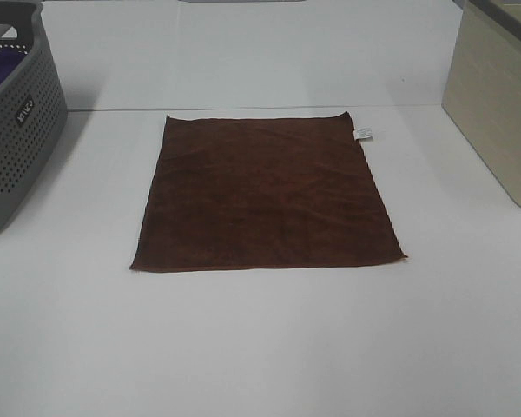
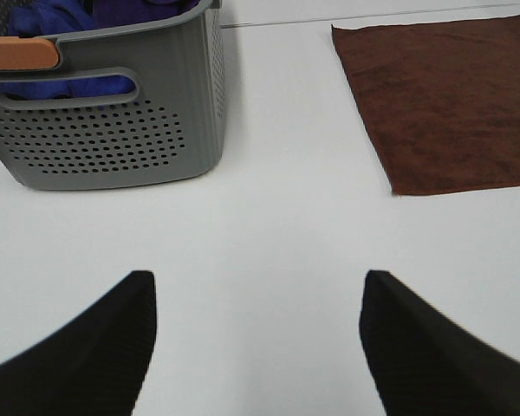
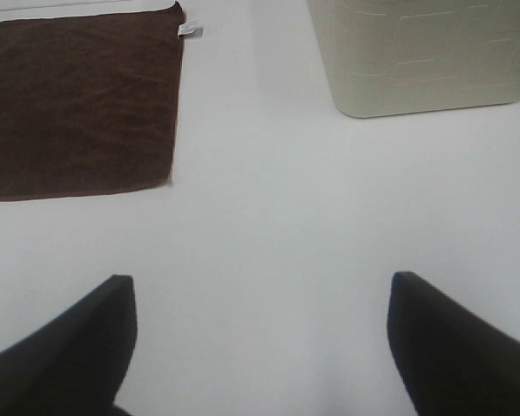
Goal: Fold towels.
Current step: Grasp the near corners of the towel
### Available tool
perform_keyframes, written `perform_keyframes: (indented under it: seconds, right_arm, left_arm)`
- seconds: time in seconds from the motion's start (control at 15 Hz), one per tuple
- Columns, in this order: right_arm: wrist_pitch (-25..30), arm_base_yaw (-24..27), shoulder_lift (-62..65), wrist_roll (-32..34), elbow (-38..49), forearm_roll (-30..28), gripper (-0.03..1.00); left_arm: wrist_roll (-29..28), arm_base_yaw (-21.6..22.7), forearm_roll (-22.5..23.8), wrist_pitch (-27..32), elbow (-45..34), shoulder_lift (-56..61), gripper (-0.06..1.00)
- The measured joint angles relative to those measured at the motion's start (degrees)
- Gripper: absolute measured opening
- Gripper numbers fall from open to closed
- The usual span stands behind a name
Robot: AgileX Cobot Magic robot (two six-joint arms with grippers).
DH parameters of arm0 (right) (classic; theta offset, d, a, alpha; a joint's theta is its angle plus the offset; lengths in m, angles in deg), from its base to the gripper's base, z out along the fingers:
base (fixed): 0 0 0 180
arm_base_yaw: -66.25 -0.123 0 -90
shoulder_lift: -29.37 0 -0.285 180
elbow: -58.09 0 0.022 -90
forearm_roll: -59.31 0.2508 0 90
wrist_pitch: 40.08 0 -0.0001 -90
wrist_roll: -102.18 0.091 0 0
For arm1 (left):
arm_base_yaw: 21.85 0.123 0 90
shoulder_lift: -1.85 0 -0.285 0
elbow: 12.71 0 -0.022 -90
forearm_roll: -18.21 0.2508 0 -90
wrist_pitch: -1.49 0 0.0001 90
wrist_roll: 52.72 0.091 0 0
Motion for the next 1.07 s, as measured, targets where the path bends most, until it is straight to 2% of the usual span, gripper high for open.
perform_keyframes:
  seconds: [1.07]
  right_arm:
    - [0.0, 0.0, 0.0, 0.0, 0.0, 0.0, 0.76]
  left_arm:
    - [0.0, 0.0, 0.0, 0.0, 0.0, 0.0, 0.64]
